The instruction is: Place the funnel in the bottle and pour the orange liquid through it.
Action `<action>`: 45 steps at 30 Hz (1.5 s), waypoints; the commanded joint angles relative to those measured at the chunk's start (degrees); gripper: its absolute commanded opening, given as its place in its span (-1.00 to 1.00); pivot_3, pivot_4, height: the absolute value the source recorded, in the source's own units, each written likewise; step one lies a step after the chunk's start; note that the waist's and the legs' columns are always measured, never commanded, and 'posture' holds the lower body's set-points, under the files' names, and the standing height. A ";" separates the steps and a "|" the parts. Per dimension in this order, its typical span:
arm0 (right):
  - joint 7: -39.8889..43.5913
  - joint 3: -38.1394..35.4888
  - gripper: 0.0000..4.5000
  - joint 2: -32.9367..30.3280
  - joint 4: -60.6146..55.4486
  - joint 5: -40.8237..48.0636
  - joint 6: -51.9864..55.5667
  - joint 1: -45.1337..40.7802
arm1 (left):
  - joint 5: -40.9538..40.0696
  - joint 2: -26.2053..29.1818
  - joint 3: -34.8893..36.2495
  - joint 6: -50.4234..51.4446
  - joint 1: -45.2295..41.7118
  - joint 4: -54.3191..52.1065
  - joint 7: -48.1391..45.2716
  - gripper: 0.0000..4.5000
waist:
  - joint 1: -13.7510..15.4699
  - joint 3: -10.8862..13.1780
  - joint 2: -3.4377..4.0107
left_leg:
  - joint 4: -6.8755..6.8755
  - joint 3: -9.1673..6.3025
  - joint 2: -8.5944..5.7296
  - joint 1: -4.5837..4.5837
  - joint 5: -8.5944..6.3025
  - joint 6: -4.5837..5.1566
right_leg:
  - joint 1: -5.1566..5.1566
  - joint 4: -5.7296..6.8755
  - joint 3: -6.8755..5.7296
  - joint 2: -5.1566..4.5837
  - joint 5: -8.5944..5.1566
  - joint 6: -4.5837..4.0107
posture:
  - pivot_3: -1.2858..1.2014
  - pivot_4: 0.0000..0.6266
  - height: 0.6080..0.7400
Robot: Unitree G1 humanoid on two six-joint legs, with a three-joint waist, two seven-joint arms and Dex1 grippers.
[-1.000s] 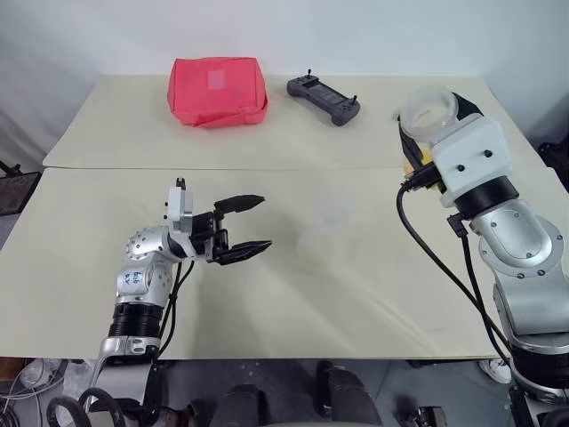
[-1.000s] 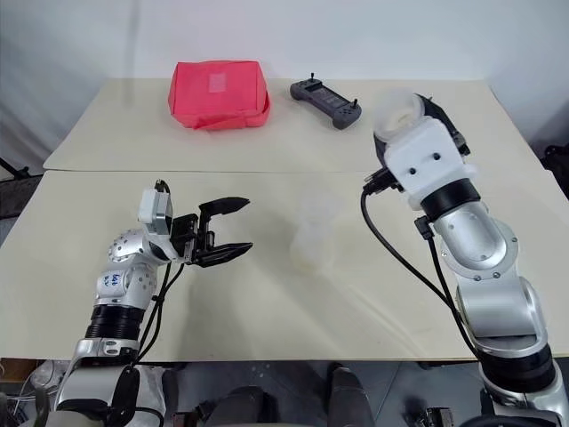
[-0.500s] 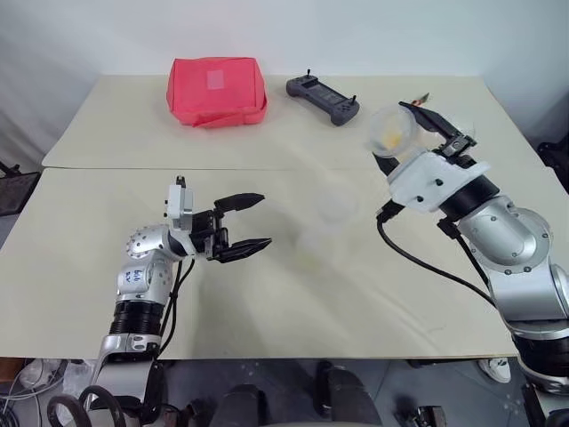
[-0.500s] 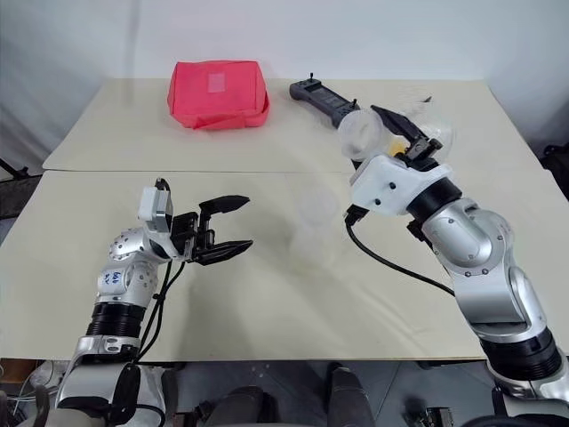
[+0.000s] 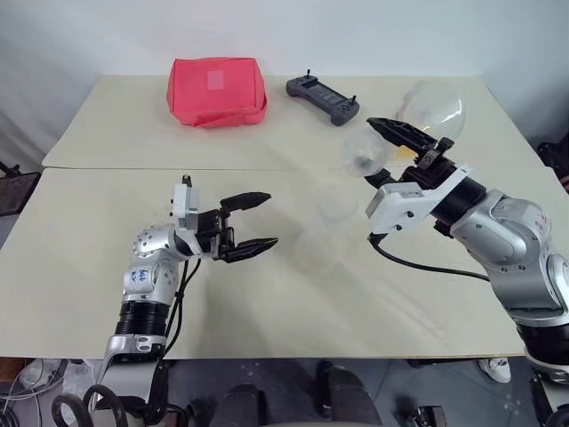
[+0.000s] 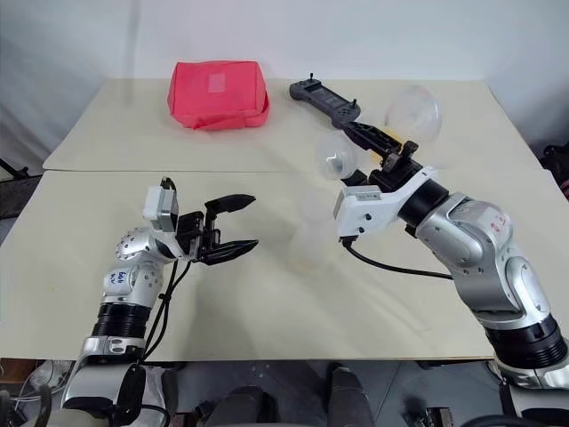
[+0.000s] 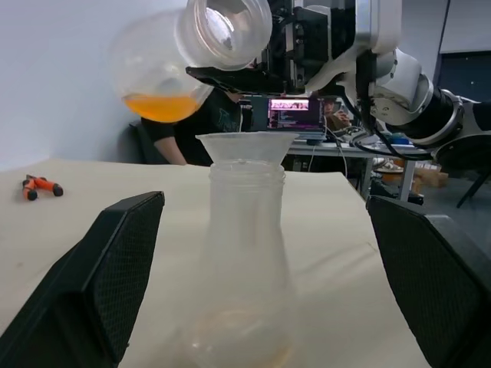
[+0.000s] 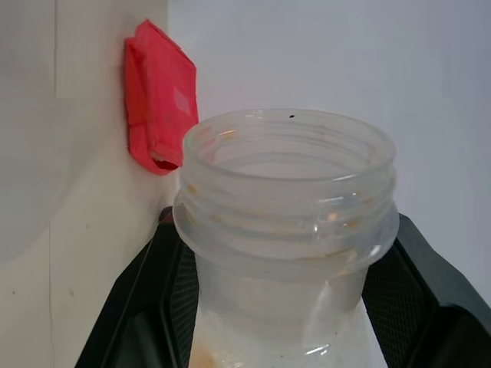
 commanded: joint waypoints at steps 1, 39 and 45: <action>-0.94 -0.82 0.09 -0.85 0.54 -2.35 -4.53 -1.86 | -0.63 0.26 -0.12 -0.08 -0.43 -1.53 -0.45 1.00 | -0.07 0.00 0.00 | 0.00 0.01 0.00 0.00 0.00 0.00 | 0.00 0.00 0.00 0.00 0.00 0.00 | 0.03 -0.52 1.00; -11.91 0.71 0.09 -0.03 13.94 -20.25 -23.43 -8.39 | -0.95 0.39 -0.09 0.56 -0.22 -2.17 -1.10 1.00 | -0.16 0.00 0.00 | 0.09 0.29 0.05 0.01 0.02 -0.03 | 0.01 0.07 0.01 -0.01 0.01 0.01 | 0.03 -0.52 1.00; -13.21 0.78 0.09 -0.33 15.38 -21.47 -24.86 -9.13 | -0.93 0.41 -0.04 0.45 -0.48 -1.78 -1.30 1.00 | -0.18 0.00 0.00 | 0.10 0.30 0.05 0.01 0.02 -0.04 | 0.00 0.08 0.01 -0.01 0.01 0.01 | 0.03 -0.52 1.00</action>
